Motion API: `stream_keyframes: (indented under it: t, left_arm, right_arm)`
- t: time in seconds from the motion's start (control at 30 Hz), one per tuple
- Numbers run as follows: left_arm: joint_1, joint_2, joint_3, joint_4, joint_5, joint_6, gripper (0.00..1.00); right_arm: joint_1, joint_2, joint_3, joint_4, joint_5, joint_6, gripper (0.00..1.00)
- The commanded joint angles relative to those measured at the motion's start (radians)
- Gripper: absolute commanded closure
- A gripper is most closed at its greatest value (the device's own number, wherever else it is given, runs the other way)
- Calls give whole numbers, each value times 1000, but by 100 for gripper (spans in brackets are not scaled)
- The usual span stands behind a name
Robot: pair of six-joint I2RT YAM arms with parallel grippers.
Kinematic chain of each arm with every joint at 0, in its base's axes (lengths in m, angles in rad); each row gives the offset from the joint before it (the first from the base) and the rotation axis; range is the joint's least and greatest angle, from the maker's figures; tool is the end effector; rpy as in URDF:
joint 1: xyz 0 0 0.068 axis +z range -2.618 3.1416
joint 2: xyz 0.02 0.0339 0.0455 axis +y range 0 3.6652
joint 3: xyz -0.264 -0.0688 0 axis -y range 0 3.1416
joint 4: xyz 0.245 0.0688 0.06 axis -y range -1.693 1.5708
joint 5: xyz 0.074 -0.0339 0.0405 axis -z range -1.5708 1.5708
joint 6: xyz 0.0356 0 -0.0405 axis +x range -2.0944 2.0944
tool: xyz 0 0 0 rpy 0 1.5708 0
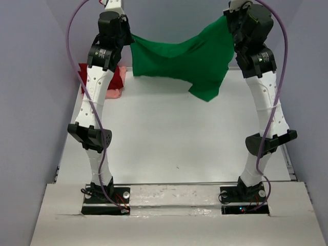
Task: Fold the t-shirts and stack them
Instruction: Flatten out the tshirt
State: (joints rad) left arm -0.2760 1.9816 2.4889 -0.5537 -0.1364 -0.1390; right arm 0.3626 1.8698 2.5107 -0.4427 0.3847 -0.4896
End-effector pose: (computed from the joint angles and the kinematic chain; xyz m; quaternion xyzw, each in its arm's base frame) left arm 0.4050 -0.1097 0.5219 0.0024 0.7232 -0.0937 0.6843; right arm 0.3443 0.1163 0.5814 -0.1224 0.6275 -0.1691 0.7501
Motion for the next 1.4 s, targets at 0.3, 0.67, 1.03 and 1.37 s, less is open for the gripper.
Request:
stream_keyframes:
  t: [0.3, 0.67, 1.03, 1.37]
  left_arm:
    - [-18, -318, -449, 144, -28, -31, 100]
    - [-40, -555, -1011, 195, -121, -184, 100]
    - [-153, -837, -1231, 54, -230, -320, 100]
    - [-247, -983, -1378, -31, -299, -413, 100]
  right_arm:
    - [26, -309, -569, 94, 51, 106, 100]
    - [35, -596, -1062, 102, 34, 287, 100]
    - [194, -796, -1288, -126, 155, 532, 100]
    - [283, -867, -1362, -312, 201, 664, 100]
